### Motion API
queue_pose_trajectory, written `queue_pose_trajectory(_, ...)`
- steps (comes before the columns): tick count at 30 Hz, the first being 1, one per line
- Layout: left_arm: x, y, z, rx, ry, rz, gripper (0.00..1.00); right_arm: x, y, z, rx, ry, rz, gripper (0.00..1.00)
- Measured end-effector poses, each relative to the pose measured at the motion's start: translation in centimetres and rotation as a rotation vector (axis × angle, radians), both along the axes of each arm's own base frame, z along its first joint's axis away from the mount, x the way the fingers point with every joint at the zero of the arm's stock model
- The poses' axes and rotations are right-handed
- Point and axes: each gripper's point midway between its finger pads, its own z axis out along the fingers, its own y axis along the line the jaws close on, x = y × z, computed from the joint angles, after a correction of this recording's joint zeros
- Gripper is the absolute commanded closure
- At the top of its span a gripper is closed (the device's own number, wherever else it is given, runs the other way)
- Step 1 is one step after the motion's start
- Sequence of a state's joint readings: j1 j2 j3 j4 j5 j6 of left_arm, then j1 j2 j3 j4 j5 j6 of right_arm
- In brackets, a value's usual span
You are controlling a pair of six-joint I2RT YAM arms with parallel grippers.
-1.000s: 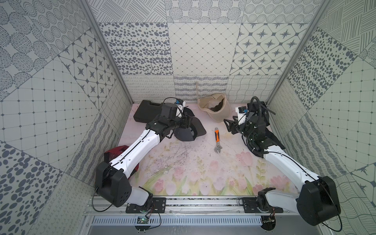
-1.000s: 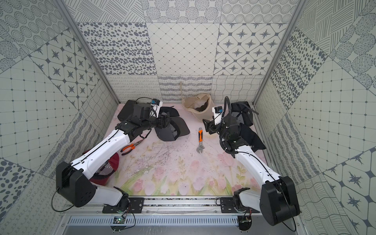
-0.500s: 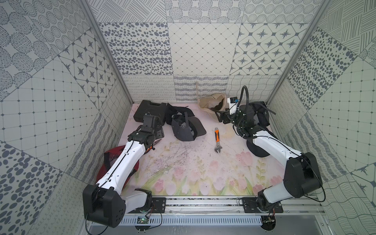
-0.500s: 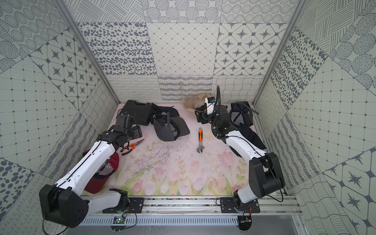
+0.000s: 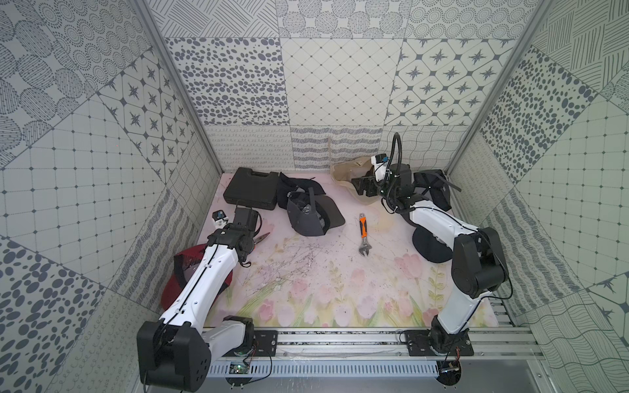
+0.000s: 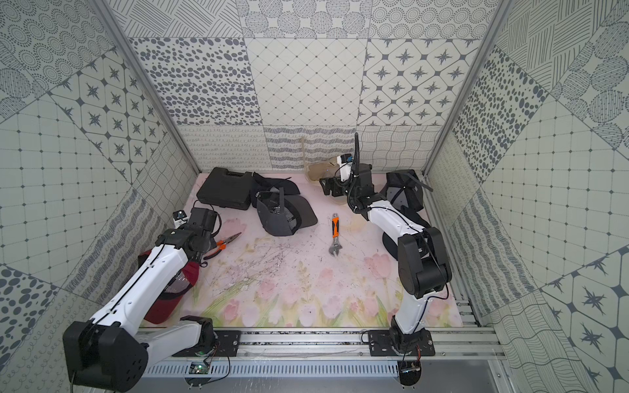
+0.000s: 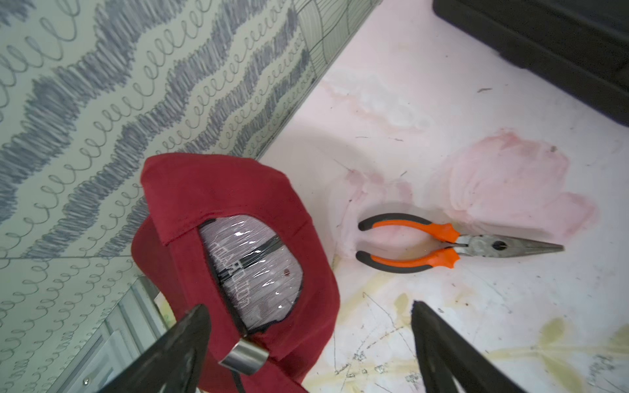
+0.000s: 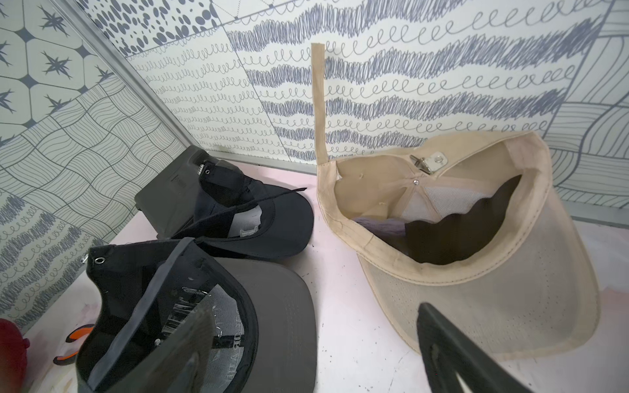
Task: Open the adjustable buckle of the baseball cap
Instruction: Pick up the baseball cap at the corner of the board.
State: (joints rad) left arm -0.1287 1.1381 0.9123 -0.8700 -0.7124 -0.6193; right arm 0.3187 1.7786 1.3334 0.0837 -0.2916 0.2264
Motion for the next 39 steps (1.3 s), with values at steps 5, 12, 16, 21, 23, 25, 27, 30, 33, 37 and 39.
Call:
queue_pose_trajectory(5, -1.4, 1.3, -0.5, 0.018, -0.008, 0.058, 0.06, 0.0, -0.1, 0.1, 0.023, 0.013, -0.002, 0.06)
queue_pose_trajectory(12, -2.5, 2.6, -1.1, 0.013, -0.039, 0.115, 0.06, -0.4, -0.1, -0.2, 0.039, 0.032, -0.001, 0.06)
queue_pose_trajectory(16, -2.8, 3.4, -2.1, -0.009, -0.043, 0.144, 0.07, -1.0, -0.2, 0.0, 0.046, 0.035, 0.0, 0.06)
queue_pose_trajectory(21, -2.7, 3.9, -3.3, -0.049, -0.06, 0.156, 0.13, -1.5, -0.1, 1.1, 0.061, 0.02, 0.017, 0.08)
queue_pose_trajectory(23, -2.3, 3.9, -3.8, -0.069, -0.072, 0.151, 0.23, -2.0, 0.1, 1.5, 0.069, 0.015, 0.034, 0.1)
queue_pose_trajectory(25, -2.0, 3.9, -4.1, -0.085, -0.08, 0.139, 0.46, -2.5, 0.1, 1.7, 0.074, 0.016, 0.048, 0.11)
queue_pose_trajectory(27, -1.4, 3.7, -4.4, -0.104, -0.091, 0.123, 0.75, -3.1, 0.1, 1.6, 0.076, 0.018, 0.055, 0.12)
queue_pose_trajectory(30, -0.7, 3.4, -4.2, -0.128, -0.113, 0.093, 1.0, -4.1, -0.2, 1.6, 0.074, 0.021, 0.055, 0.12)
queue_pose_trajectory(33, 0.1, 2.8, -3.1, -0.157, -0.165, 0.057, 1.0, -4.8, -0.6, 2.1, 0.071, 0.01, 0.05, 0.12)
queue_pose_trajectory(37, 1.4, 1.8, 0.2, -0.209, -0.288, 0.002, 1.0, -5.4, -1.2, 3.0, 0.061, -0.017, 0.034, 0.11)
queue_pose_trajectory(39, 2.1, 1.1, 2.2, -0.237, -0.354, -0.039, 1.0, -5.3, -1.6, 3.3, 0.055, -0.028, 0.022, 0.11)
